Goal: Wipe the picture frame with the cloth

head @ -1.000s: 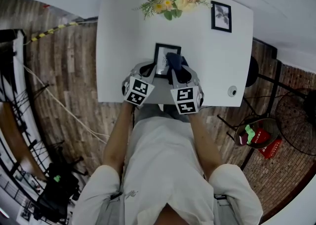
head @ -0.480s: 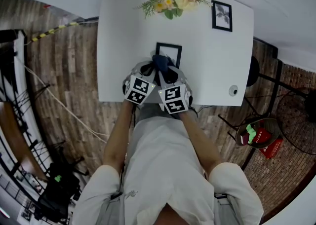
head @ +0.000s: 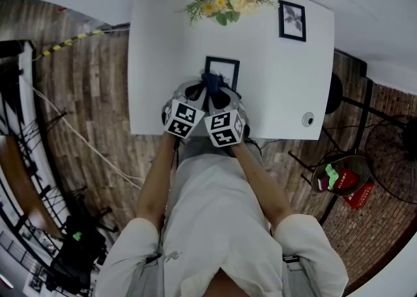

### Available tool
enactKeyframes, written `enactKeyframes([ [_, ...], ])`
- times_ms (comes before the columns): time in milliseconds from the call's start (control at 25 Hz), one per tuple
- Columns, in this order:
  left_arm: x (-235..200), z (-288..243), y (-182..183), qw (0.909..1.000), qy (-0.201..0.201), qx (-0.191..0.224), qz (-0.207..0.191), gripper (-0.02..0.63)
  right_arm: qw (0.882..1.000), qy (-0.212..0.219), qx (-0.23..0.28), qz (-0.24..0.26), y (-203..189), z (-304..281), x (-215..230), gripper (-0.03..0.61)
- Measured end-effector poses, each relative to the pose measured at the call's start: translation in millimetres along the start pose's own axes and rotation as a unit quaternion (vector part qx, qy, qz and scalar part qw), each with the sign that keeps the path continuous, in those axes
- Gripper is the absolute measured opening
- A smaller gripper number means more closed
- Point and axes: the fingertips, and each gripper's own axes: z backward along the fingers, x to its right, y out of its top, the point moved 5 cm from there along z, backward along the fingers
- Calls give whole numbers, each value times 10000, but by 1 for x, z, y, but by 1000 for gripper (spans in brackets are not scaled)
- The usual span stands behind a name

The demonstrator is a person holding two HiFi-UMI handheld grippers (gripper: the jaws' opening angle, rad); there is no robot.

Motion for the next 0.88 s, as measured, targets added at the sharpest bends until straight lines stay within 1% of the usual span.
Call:
enactKeyframes([
  [240, -1, 0, 0, 10000, 0, -9, -21, 20, 9997, -147, -123, -148, -12, 9, 19, 95],
  [480, -1, -1, 0, 10000, -12, -2, -11, 20, 9995, -252, -64, -192, -21, 20, 30, 95],
  [640, -1, -1, 0, 10000, -15, 0, -28, 20, 9989, -399, -110, -223, -28, 28, 37, 95],
  [880, -2, -2, -1, 10000, -21, 0, -46, 20, 9971, -611, -209, -413, -46, 37, 50, 95],
])
